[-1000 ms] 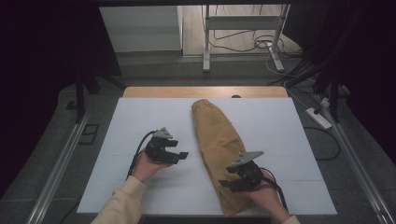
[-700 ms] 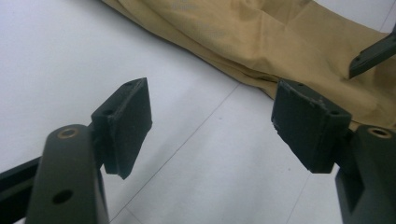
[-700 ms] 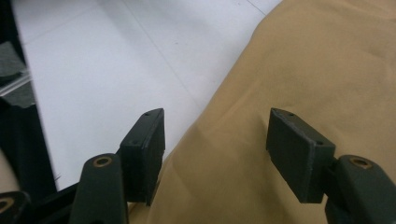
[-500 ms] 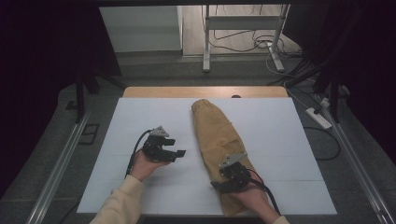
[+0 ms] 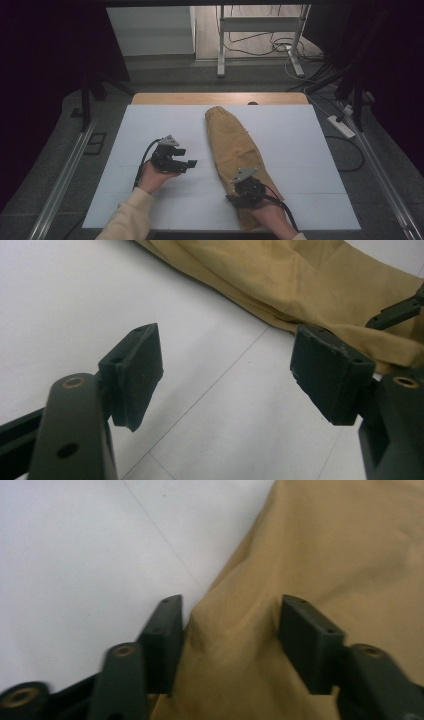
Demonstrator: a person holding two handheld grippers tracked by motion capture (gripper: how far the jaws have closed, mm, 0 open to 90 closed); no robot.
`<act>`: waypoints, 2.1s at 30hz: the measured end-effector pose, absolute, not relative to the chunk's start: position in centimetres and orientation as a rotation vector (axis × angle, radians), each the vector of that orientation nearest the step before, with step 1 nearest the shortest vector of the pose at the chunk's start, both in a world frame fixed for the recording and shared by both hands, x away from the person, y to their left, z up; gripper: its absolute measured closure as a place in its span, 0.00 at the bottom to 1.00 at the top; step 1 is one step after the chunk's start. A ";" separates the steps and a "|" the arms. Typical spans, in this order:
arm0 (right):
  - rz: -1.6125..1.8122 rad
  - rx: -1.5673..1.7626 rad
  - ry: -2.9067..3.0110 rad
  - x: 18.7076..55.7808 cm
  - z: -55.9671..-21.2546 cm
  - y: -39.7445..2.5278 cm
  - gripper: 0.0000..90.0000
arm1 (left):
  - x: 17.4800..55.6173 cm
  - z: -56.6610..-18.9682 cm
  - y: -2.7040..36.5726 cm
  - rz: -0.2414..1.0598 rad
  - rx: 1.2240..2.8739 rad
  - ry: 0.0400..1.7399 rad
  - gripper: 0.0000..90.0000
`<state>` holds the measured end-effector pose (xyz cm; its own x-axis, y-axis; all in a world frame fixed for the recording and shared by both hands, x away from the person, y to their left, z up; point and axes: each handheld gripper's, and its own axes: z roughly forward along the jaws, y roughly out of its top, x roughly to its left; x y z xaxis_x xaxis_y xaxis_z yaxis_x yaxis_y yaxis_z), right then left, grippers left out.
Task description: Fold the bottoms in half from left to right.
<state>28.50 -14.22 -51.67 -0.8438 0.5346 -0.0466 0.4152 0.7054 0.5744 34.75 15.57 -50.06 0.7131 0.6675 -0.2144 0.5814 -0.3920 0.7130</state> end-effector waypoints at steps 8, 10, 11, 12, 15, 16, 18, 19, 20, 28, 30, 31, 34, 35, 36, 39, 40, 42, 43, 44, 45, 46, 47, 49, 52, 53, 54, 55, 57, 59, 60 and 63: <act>0.822 0.764 2.694 28.8 -51.4 -15.0 0.94 | 34.7 -50.0 15.5 0.133 2.097 0.943 0.32; 0.839 0.774 2.704 29.0 -51.4 -15.2 0.95 | 34.7 -50.0 15.6 0.132 2.095 0.942 0.32; 0.837 0.776 2.709 29.0 -51.3 -15.2 0.95 | 34.8 -49.9 15.7 0.133 2.093 0.943 0.32; 0.839 0.774 2.716 29.0 -51.3 -15.3 0.95 | 34.8 -49.9 15.8 0.133 2.089 0.945 0.32; 0.866 0.777 2.743 28.8 -51.1 -15.2 0.95 | 34.8 -49.8 16.2 0.136 2.078 0.953 0.32; 0.887 0.783 2.752 28.7 -51.1 -15.2 0.95 | 34.9 -49.8 16.3 0.136 2.074 0.955 0.32; 0.922 0.780 2.776 28.5 -51.0 -15.0 0.95 | 34.9 -49.7 16.6 0.137 2.066 0.959 0.32; 0.935 0.768 2.788 28.4 -51.0 -14.8 0.95 | 34.9 -49.7 16.7 0.136 2.059 0.963 0.32; 0.945 0.756 2.799 28.2 -51.0 -14.6 0.95 | 34.9 -49.7 16.8 0.135 2.057 0.964 0.32; 1.035 0.699 2.848 27.3 -51.2 -12.8 0.94 | 35.1 -49.6 17.4 0.130 2.038 0.978 0.32; 1.039 0.680 2.860 27.2 -51.4 -12.2 0.94 | 35.1 -49.7 17.4 0.128 2.036 0.980 0.32; 1.039 0.675 2.865 27.1 -51.5 -11.9 0.94 | 35.1 -49.7 17.5 0.127 2.036 0.981 0.32; 1.035 0.657 2.882 26.9 -51.7 -11.1 0.94 | 35.1 -49.7 17.5 0.123 2.037 0.979 0.32; 1.034 0.654 2.884 26.8 -51.8 -10.9 0.94 | 35.1 -49.7 17.5 0.122 2.038 0.980 0.32; 1.037 0.652 2.884 26.8 -51.8 -10.8 0.94 | 35.1 -49.7 17.4 0.121 2.037 0.981 0.32; 1.043 0.647 2.892 26.6 -51.8 -10.4 0.94 | 35.1 -49.7 17.5 0.119 2.038 0.982 0.32; 1.046 0.644 2.896 26.5 -51.8 -10.2 0.94 | 35.1 -49.7 17.5 0.120 2.038 0.982 0.32; 1.050 0.634 2.903 26.3 -51.9 -9.9 0.94 | 35.1 -49.8 17.6 0.120 2.035 0.982 0.32; 1.054 0.631 2.909 26.2 -51.9 -9.8 0.94 | 35.1 -49.8 17.6 0.120 2.034 0.983 0.32; 1.059 0.625 2.911 26.1 -51.9 -9.7 0.94 | 35.1 -49.8 17.6 0.119 2.033 0.984 0.32; 1.060 0.617 2.914 26.1 -51.9 -9.6 0.94 | 35.2 -49.8 17.6 0.119 2.034 0.985 0.32; 1.063 0.615 2.914 26.1 -51.9 -9.5 0.94 | 35.2 -49.8 17.6 0.118 2.035 0.985 0.32; 1.061 0.615 2.918 26.1 -51.9 -9.5 0.94 | 35.2 -49.8 17.7 0.117 2.036 0.985 0.32; 1.066 0.612 2.918 26.1 -52.0 -9.4 0.94 | 35.2 -49.8 17.7 0.115 2.038 0.985 0.32; 1.074 0.598 2.922 26.1 -52.0 -9.3 0.90 | 35.2 -49.8 17.6 0.115 2.040 0.984 0.32; 1.083 0.590 2.923 26.1 -52.0 -9.4 0.87 | 35.2 -49.8 17.6 0.116 2.040 0.983 0.32; 1.093 0.576 2.920 26.0 -51.9 -9.4 0.83 | 35.2 -49.8 17.6 0.116 2.039 0.983 0.31; 1.113 0.564 2.907 26.0 -51.7 -9.4 0.76 | 35.2 -49.8 17.6 0.116 2.038 0.983 0.31; 1.153 0.549 2.869 25.9 -51.1 -9.5 0.65 | 35.2 -49.8 17.7 0.118 2.038 0.983 0.31; 1.191 0.558 2.821 26.1 -50.4 -9.8 0.59 | 35.2 -49.8 17.7 0.118 2.039 0.983 0.31; 1.219 0.569 2.802 26.3 -50.1 -10.0 0.57 | 35.2 -49.8 17.7 0.118 2.039 0.983 0.31; 1.251 0.609 2.761 27.0 -49.4 -10.7 0.53 | 35.2 -49.8 17.6 0.119 2.040 0.983 0.31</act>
<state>26.99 -10.72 -49.36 -0.9213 0.3715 0.1151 0.3315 0.5953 0.7319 35.18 17.60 -49.80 0.6870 0.6804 -0.2550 0.6000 -0.3333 0.7273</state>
